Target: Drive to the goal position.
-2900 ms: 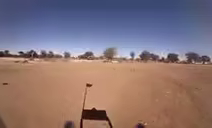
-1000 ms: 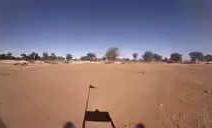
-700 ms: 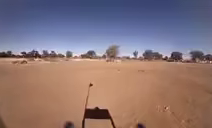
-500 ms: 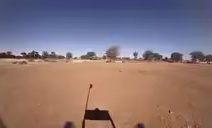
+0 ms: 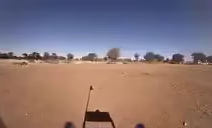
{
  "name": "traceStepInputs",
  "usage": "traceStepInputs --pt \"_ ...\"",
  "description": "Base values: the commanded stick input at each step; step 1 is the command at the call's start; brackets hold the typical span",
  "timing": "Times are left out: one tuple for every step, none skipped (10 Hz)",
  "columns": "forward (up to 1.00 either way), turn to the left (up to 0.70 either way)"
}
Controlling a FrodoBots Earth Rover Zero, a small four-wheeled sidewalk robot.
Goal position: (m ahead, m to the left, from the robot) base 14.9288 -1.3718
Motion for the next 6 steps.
traceStepInputs --pt "0.5 0.0" --pt "0.5 0.0" --pt "0.5 0.0" --pt "0.5 0.0" --pt "0.5 0.0" --pt "0.5 0.0"
